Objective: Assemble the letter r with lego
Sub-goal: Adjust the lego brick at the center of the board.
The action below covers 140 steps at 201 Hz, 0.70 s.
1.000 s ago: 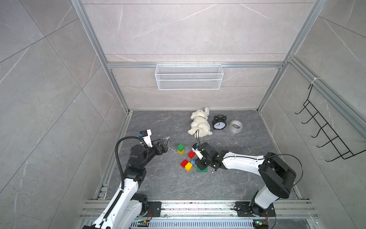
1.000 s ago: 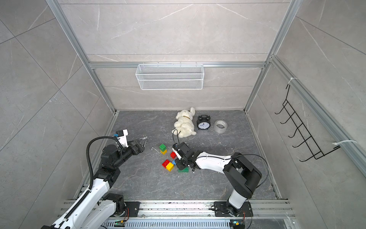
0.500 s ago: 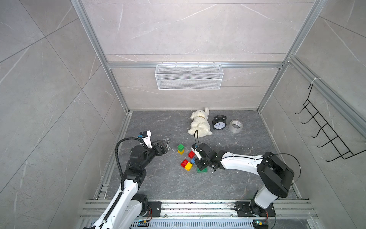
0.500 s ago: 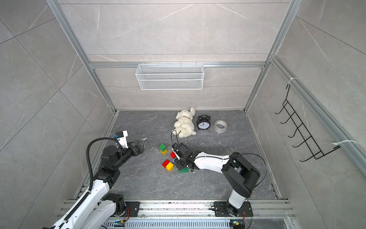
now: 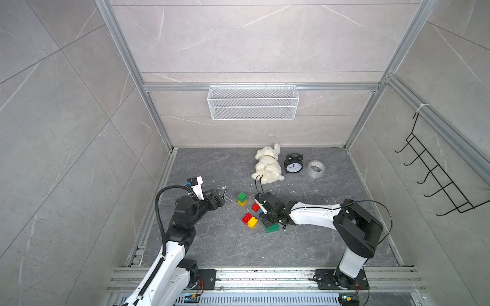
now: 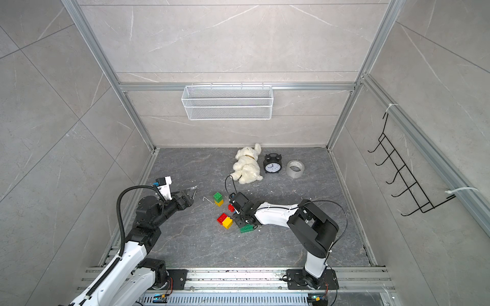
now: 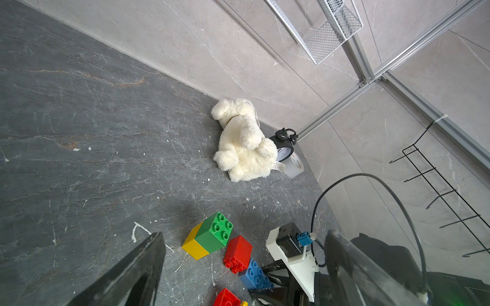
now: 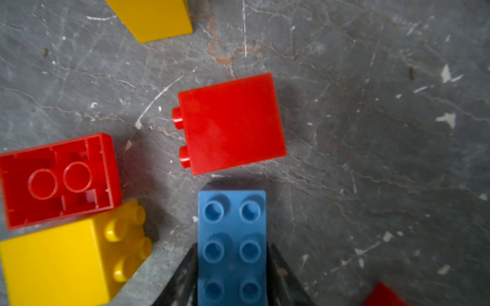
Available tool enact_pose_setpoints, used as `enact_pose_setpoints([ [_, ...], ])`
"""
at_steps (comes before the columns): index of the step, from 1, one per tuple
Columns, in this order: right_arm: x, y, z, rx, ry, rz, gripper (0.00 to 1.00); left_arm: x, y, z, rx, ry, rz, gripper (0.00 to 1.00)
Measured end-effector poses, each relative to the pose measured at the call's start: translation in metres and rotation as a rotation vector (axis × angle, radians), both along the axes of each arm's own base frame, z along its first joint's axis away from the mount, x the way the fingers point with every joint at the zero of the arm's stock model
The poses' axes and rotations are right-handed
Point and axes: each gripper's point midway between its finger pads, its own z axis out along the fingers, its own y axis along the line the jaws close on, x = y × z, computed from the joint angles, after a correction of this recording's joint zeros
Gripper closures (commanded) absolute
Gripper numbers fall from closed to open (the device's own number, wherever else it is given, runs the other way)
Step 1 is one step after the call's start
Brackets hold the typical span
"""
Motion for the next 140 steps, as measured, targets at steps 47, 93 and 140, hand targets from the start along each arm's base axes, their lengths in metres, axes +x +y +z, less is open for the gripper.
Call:
enact_pose_setpoints([
  [47,0.005,-0.011,0.0,-0.053,-0.033,-0.016,0.62,0.002,0.003,-0.004,0.005,0.008,0.018,0.04],
  [93,0.003,-0.03,0.002,-0.099,-0.05,-0.042,0.63,0.003,0.003,-0.006,0.006,0.016,0.018,0.04],
  [140,0.002,-0.041,0.002,-0.116,-0.043,-0.059,0.54,0.005,0.002,-0.012,0.01,0.033,0.018,0.04],
])
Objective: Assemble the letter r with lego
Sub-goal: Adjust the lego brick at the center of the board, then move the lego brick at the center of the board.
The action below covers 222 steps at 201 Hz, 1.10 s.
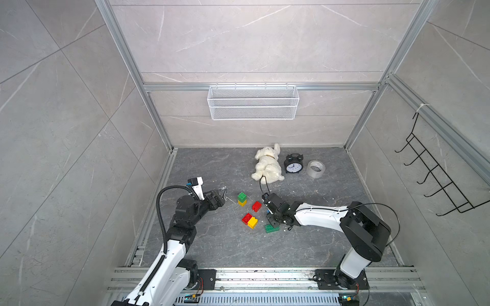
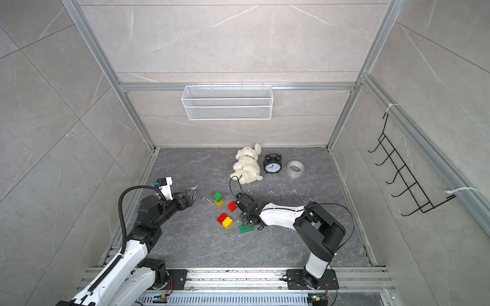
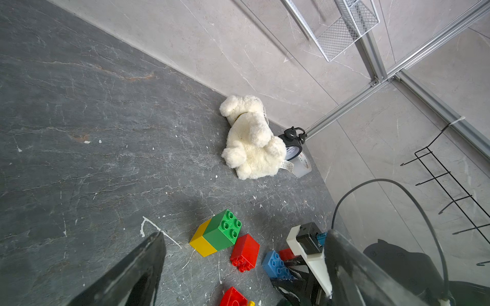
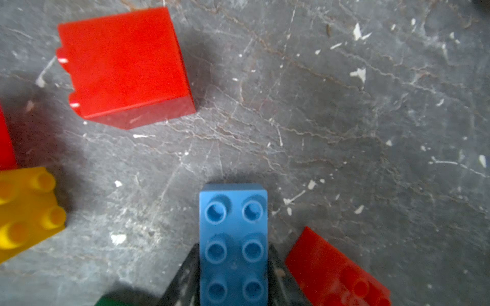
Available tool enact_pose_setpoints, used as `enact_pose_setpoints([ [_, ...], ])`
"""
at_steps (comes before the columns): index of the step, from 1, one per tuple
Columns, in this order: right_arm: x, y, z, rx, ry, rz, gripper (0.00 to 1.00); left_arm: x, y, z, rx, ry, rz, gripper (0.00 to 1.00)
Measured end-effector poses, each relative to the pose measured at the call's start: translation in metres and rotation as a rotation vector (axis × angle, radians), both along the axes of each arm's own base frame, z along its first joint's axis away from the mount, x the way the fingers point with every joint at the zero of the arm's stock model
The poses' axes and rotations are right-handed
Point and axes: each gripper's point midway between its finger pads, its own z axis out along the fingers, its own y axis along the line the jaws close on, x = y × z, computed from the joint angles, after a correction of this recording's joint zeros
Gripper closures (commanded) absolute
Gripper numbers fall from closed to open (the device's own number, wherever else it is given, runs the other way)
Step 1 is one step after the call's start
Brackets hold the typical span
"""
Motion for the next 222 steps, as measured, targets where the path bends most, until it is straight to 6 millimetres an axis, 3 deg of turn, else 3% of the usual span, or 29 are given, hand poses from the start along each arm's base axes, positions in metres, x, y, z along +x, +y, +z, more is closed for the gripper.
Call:
enact_pose_setpoints([
  [15,0.001,0.001,0.002,0.001,0.003,-0.006,0.47,0.001,0.0,-0.002,0.001,0.007,0.0,0.04],
  [49,0.004,0.003,0.01,0.018,-0.01,-0.014,0.44,0.002,0.0,-0.003,0.001,0.009,0.0,0.04],
  [90,0.019,-0.013,0.039,0.091,-0.052,-0.146,0.63,0.004,-0.001,-0.006,-0.001,0.017,0.0,0.07],
  [123,0.032,-0.029,0.046,0.094,-0.065,-0.26,0.88,0.008,-0.003,-0.013,-0.001,0.038,-0.006,0.09],
  [139,0.045,-0.039,0.051,0.083,-0.073,-0.321,0.94,0.008,-0.003,-0.015,-0.001,0.044,-0.009,0.09],
  [168,0.067,-0.062,0.05,0.071,-0.067,-0.419,0.96,0.008,-0.005,-0.014,-0.004,0.041,-0.017,0.09],
  [187,0.066,-0.072,0.044,0.053,-0.042,-0.448,0.95,0.007,-0.005,-0.013,-0.005,0.041,-0.022,0.09],
  [222,0.058,-0.073,0.036,0.059,0.003,-0.467,0.96,0.007,-0.006,-0.013,-0.006,0.04,-0.025,0.09],
])
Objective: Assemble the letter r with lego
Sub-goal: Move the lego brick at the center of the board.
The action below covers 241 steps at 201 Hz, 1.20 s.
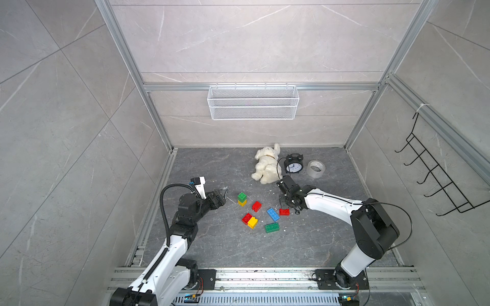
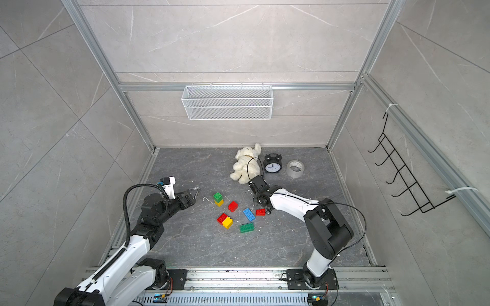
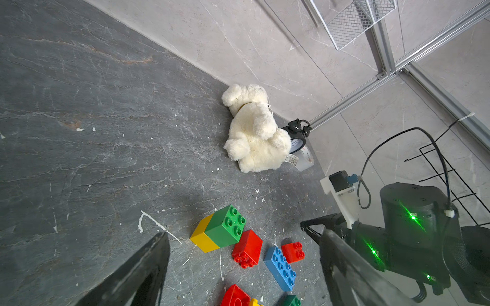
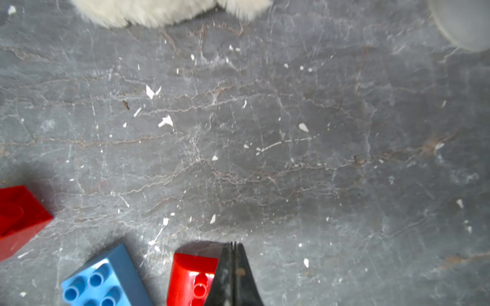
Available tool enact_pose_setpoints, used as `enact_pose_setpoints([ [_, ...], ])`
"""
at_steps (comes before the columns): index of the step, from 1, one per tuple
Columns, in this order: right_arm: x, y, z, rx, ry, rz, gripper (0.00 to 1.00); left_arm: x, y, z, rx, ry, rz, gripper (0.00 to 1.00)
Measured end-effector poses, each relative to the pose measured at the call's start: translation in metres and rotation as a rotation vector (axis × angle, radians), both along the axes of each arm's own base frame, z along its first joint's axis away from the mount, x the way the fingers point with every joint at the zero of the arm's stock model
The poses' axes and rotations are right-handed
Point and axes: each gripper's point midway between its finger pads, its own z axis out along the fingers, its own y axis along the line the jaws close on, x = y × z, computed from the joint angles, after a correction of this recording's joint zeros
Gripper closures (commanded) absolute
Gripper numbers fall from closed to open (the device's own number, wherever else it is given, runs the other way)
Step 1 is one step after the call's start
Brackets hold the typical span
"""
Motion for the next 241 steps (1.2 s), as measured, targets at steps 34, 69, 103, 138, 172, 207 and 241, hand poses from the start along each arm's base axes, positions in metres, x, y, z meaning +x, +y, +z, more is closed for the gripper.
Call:
enact_pose_setpoints([
  [34,-0.016,-0.015,-0.016,-0.02,0.051,-0.054,0.95,0.0,0.0,0.0,0.0,0.0,0.0,0.09],
  [69,-0.021,-0.024,-0.022,-0.017,0.088,-0.096,0.97,0.0,0.0,0.0,0.0,0.0,0.0,0.09],
  [103,-0.026,-0.013,-0.029,0.045,0.135,-0.089,0.99,0.0,0.0,0.0,0.0,-0.001,0.0,0.09],
  [138,-0.03,0.003,-0.036,0.112,0.176,-0.073,0.99,0.0,0.0,0.001,0.0,-0.002,0.001,0.09],
  [172,-0.034,0.02,-0.035,0.171,0.19,-0.046,0.99,-0.001,0.0,0.001,0.0,-0.002,0.001,0.09],
  [207,-0.034,0.038,-0.031,0.204,0.184,-0.009,0.99,-0.001,0.0,0.001,0.0,-0.002,0.001,0.09],
  [241,-0.029,0.05,-0.022,0.222,0.164,0.014,0.94,-0.001,0.0,0.001,0.0,-0.001,0.001,0.09],
])
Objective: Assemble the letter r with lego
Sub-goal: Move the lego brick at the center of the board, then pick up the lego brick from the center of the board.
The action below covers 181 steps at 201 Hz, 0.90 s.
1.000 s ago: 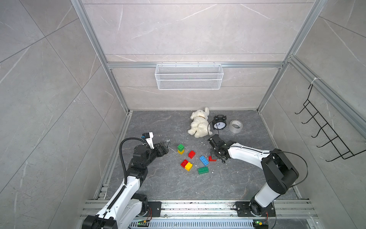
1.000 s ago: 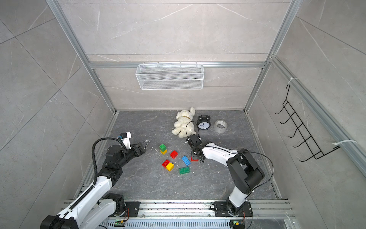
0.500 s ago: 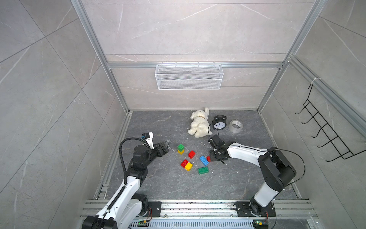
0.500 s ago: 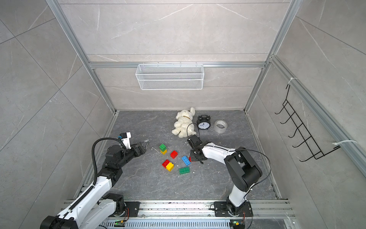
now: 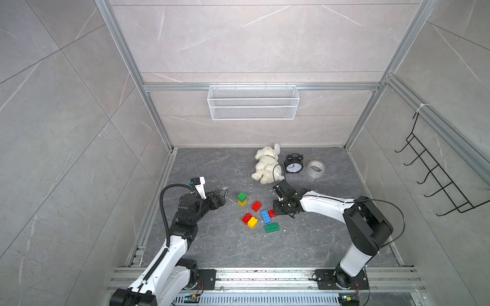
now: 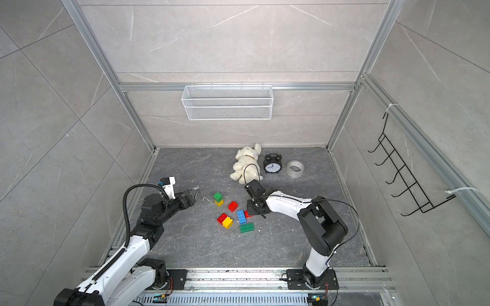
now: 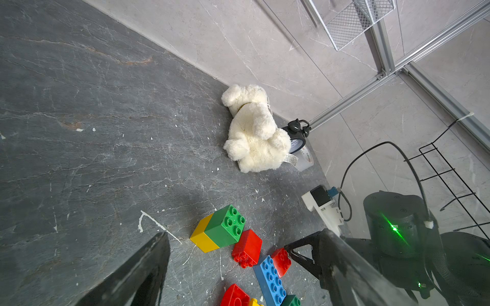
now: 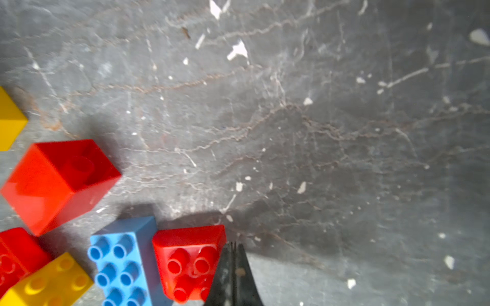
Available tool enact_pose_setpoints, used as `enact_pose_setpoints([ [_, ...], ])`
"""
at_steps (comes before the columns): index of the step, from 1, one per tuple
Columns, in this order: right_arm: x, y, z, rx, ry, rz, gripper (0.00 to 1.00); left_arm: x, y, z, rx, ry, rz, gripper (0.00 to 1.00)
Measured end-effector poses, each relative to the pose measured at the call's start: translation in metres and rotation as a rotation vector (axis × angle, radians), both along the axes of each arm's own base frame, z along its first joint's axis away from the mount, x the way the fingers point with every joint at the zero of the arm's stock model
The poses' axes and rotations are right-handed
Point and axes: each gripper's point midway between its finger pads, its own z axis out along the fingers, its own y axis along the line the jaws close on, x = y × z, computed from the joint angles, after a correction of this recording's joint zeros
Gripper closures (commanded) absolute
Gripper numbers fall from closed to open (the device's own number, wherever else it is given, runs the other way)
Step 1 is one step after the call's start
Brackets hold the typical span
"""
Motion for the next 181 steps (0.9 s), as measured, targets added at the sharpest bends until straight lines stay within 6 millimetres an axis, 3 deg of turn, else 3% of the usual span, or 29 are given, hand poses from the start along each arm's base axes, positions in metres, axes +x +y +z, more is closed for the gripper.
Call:
enact_pose_setpoints([
  [31,-0.003,0.008,0.009,-0.027,-0.032,0.04,0.8,0.0,0.0,-0.001,0.001,0.003,0.001,0.09],
  [70,-0.024,0.042,0.021,-0.013,-0.064,0.168,0.77,0.0,0.0,-0.001,0.002,0.003,0.001,0.09],
  [106,-0.033,0.059,0.024,-0.004,-0.075,0.246,0.73,0.0,0.0,-0.001,0.002,0.004,0.001,0.09],
  [139,-0.027,0.072,0.021,-0.017,-0.082,0.299,0.57,0.0,0.001,-0.003,0.003,0.011,0.002,0.09],
  [181,-0.026,0.077,0.008,-0.053,-0.065,0.341,0.55,-0.001,0.001,-0.006,0.007,0.025,0.003,0.09],
])
